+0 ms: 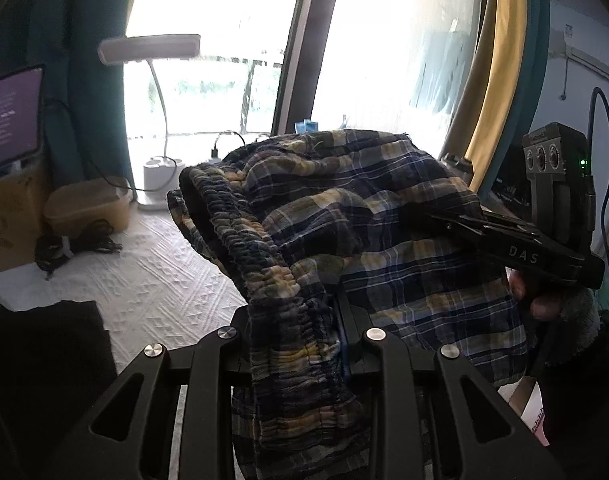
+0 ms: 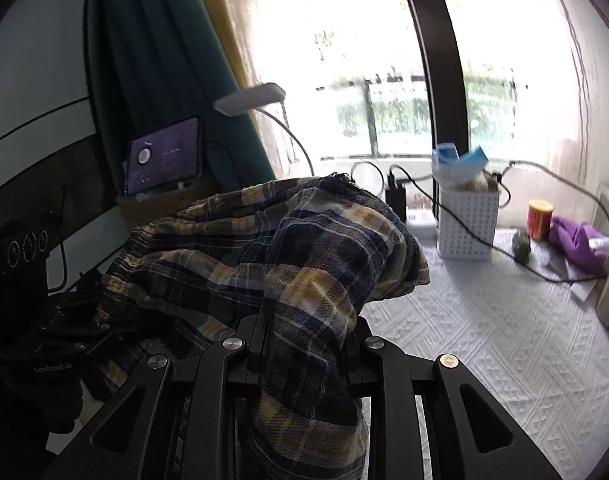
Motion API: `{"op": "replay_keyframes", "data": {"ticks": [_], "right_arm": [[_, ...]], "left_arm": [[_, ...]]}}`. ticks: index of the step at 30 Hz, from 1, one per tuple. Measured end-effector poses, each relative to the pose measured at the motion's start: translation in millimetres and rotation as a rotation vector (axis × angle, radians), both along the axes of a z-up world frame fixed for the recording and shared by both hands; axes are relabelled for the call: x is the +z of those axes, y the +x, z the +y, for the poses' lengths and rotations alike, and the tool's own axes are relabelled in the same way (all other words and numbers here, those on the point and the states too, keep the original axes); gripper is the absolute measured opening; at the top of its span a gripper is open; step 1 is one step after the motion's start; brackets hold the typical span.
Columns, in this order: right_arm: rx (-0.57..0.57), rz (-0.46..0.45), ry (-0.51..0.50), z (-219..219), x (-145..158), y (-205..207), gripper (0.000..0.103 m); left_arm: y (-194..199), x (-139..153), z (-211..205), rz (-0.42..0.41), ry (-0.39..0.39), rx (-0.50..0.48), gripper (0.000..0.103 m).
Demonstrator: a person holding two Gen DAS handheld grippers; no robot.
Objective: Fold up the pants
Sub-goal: 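Grasp the pants with the left gripper and lift them off the bedspread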
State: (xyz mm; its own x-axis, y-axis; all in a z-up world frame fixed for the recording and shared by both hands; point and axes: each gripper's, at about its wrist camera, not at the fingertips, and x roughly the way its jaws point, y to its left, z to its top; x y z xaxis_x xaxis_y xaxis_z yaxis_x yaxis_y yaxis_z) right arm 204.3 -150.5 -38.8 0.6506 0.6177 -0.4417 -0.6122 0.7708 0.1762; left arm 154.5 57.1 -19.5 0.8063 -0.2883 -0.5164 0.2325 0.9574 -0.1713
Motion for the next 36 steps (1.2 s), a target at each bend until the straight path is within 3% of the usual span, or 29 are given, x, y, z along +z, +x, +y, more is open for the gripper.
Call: {"op": "replay_keyframes", "data": {"ticks": [17, 29, 36], "right_arm": [[0.121, -0.176, -0.001, 62.1, 57.9, -66.6, 0.025], [0.248, -0.208, -0.011, 137.8, 68.5, -93.7, 0.025], [0.303, -0.182, 0.000, 177.0, 62.4, -94.7, 0.025]], "left_arm": [[-83.9, 42.2, 58.0, -0.179, 0.022, 0.144, 0.025], [-128.9, 43.0, 117.0, -0.206, 0.022, 0.276, 0.025], [-141.4, 36.4, 144.9, -0.189, 0.039, 0.329, 0.025]]}}
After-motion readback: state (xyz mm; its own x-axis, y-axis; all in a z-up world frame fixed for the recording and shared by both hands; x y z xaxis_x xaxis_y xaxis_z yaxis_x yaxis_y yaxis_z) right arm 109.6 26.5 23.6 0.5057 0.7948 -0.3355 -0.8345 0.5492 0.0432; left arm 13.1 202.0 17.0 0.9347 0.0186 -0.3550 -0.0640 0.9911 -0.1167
